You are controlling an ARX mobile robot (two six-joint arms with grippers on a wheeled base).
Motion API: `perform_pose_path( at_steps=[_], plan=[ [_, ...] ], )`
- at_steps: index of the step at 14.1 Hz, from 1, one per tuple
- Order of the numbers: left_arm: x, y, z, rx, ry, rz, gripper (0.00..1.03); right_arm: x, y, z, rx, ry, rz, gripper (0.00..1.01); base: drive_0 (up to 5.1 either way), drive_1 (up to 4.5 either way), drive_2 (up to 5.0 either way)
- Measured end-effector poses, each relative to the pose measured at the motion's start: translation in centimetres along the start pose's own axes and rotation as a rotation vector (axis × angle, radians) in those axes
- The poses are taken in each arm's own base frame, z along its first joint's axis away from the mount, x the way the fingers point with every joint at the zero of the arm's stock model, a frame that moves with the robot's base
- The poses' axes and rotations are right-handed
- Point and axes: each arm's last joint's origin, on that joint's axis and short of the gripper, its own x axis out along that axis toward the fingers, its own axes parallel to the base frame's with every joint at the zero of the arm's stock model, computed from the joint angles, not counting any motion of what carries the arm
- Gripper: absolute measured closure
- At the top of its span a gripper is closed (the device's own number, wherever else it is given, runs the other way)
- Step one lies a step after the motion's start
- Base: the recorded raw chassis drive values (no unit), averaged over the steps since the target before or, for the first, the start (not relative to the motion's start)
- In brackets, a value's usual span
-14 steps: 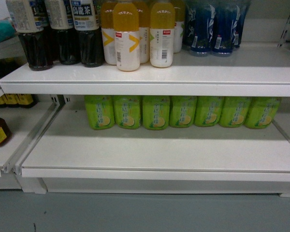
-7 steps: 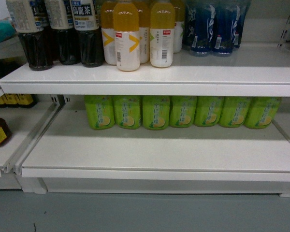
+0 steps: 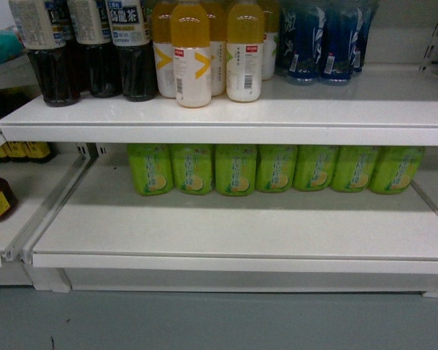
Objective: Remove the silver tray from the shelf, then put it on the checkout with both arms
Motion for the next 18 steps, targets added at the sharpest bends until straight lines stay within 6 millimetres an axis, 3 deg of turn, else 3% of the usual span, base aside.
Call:
perform_pose_path(
  at_steps=[18],
  plan=[
    [0.00, 0.00, 0.02, 0.000, -0.002, 0.001, 0.05, 0.00, 0.00, 0.04, -0.001, -0.004, 0.000, 0.03, 0.0, 0.00, 0.0]
  ],
)
